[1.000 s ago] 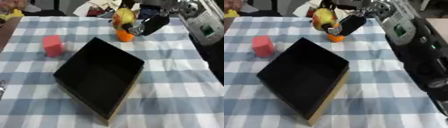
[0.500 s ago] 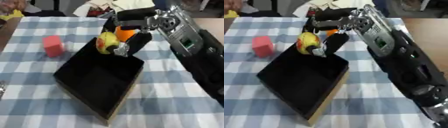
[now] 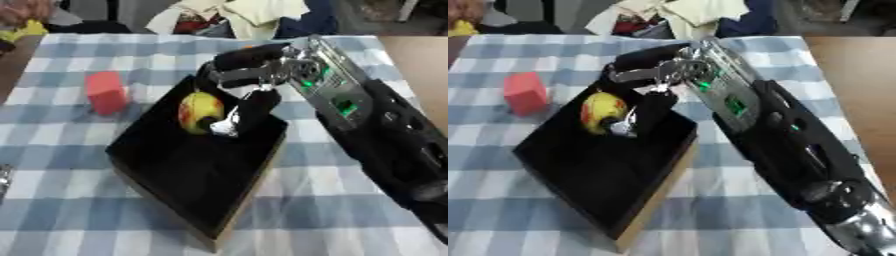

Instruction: Pick up objects on the table and place them in the box.

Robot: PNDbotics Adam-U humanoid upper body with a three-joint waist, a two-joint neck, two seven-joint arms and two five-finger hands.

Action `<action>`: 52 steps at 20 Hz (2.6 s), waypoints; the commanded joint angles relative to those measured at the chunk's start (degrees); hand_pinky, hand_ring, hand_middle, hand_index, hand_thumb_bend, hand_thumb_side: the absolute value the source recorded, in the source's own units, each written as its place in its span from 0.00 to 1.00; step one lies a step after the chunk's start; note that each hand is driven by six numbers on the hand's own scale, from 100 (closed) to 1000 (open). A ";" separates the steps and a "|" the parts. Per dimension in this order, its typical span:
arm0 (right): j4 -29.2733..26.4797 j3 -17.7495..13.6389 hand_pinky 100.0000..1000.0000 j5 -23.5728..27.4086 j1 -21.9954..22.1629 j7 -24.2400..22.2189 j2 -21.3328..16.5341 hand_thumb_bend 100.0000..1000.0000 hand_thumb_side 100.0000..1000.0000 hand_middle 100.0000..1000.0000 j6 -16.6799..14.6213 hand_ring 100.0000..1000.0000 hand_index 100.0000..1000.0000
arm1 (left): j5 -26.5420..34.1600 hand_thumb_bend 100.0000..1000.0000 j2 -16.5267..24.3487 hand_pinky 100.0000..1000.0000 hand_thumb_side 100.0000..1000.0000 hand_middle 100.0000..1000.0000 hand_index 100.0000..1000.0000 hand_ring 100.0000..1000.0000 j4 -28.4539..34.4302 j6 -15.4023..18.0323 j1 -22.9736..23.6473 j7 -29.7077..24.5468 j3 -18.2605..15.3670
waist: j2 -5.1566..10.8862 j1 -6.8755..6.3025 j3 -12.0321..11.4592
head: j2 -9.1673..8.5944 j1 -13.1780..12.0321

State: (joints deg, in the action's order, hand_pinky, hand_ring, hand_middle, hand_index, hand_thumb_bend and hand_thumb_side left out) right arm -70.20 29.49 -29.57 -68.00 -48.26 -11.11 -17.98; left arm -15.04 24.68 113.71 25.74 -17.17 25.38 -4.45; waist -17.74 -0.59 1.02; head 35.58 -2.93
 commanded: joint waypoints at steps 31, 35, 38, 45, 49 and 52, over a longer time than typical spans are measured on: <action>3.80 0.95 0.80 -20.68 -0.22 -1.65 3.51 0.58 0.82 0.84 -22.89 0.86 0.89 | 2.15 0.08 0.48 0.46 0.88 0.63 0.78 0.70 0.88 0.26 -0.27 -1.44 0.26 | 1.24 -0.40 -0.03 | -1.12 0.26; 2.28 -0.70 0.80 -18.65 -0.26 0.43 2.62 0.45 0.78 0.81 -22.09 0.85 0.88 | 2.19 0.08 0.44 0.46 0.88 0.63 0.78 0.70 0.88 0.29 -0.13 -1.53 0.29 | 1.25 -0.47 0.10 | -1.22 0.15; 0.07 -2.91 0.80 -13.56 -0.38 1.57 1.23 0.33 0.75 0.80 -19.18 0.84 0.88 | 2.19 0.08 0.47 0.46 0.88 0.63 0.78 0.70 0.88 0.32 -0.12 -1.55 0.29 | 1.26 -0.48 0.27 | -1.20 0.03; -6.98 -9.42 0.80 -10.30 -1.41 6.18 -1.20 0.28 0.67 0.81 -9.24 0.84 0.87 | 2.23 0.08 0.44 0.46 0.88 0.63 0.78 0.70 0.88 0.37 -0.11 -1.66 0.37 | 1.32 -0.53 0.30 | -1.38 0.06; -6.32 -11.93 0.80 -16.07 -2.11 10.20 0.37 0.31 0.65 0.82 -5.78 0.85 0.86 | 2.34 0.08 0.33 0.46 0.88 0.63 0.77 0.70 0.88 0.45 -0.23 -1.70 0.42 | 1.24 -0.65 0.07 | -1.44 0.32; -3.11 -13.21 0.81 -21.55 -3.05 13.18 2.40 0.33 0.65 0.83 -4.97 0.86 0.87 | 2.46 0.08 0.20 0.46 0.88 0.63 0.77 0.70 0.88 0.54 -0.41 -1.75 0.47 | 1.07 -0.79 -0.19 | -1.02 0.64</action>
State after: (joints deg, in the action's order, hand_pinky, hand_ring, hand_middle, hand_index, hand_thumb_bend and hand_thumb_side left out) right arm -73.75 17.36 -48.96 -69.55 -36.24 -9.20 -23.27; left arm -13.05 24.15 113.71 26.17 -17.09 23.77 -3.80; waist -17.75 -1.21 0.96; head 34.70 -2.50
